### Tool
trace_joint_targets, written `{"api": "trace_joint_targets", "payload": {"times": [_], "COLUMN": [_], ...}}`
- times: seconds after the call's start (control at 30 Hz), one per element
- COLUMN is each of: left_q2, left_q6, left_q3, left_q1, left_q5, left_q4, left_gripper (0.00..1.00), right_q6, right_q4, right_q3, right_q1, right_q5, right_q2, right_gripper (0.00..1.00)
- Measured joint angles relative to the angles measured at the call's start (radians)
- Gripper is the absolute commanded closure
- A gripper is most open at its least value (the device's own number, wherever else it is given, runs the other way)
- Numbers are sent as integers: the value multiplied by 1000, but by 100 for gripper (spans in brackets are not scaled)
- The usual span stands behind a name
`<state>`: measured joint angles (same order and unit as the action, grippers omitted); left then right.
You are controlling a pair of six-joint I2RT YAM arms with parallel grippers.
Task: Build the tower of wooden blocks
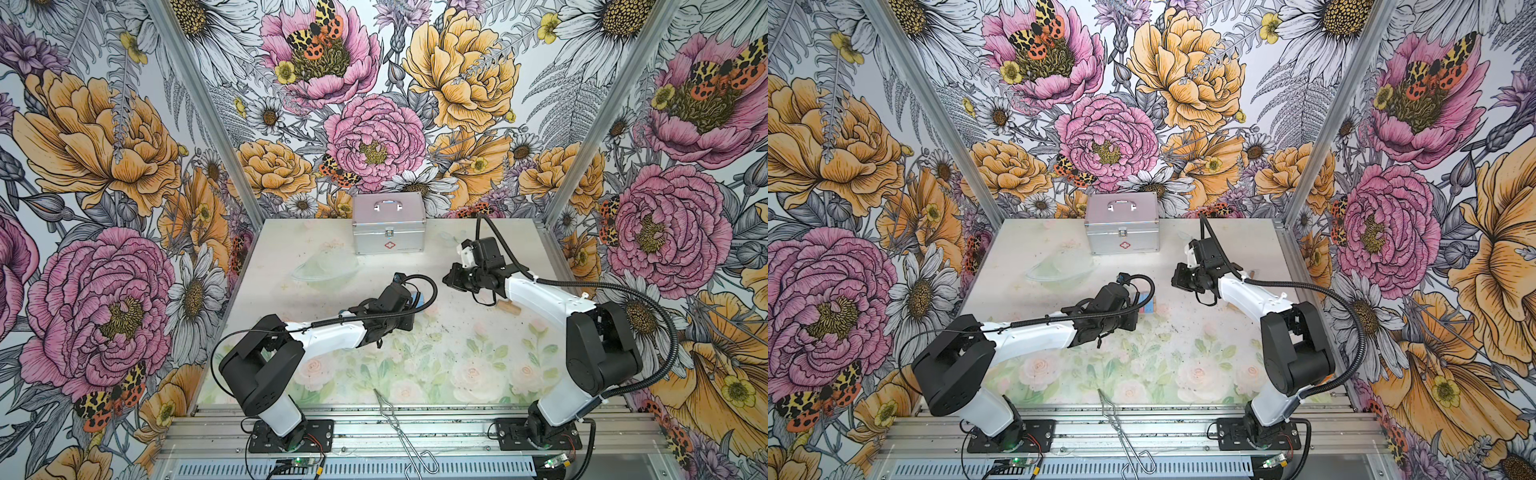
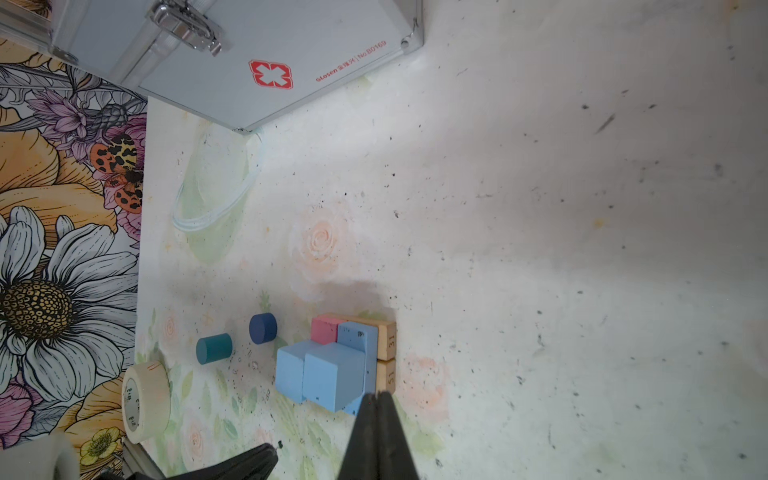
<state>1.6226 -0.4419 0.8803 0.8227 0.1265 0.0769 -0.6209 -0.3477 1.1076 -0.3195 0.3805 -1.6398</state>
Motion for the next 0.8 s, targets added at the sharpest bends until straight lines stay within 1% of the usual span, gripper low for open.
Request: {"api": "trace_joint_targets", "payload": {"times": [0.23,0.8], "left_q2": [25,59], "left_q6": [0,-3], "left_q3": [22,59], "left_q1": [5,6], "left_q5": [0,1], "left_q4": [0,16], "left_gripper": [100,100], "right_q6": [-15,-22], "right_q4": [37,54], "right_q3": [-48,-58], "right_q1": [14,25], "right_q5": [1,2], "right_q2": [19,22], "right_gripper": [100,100]}}
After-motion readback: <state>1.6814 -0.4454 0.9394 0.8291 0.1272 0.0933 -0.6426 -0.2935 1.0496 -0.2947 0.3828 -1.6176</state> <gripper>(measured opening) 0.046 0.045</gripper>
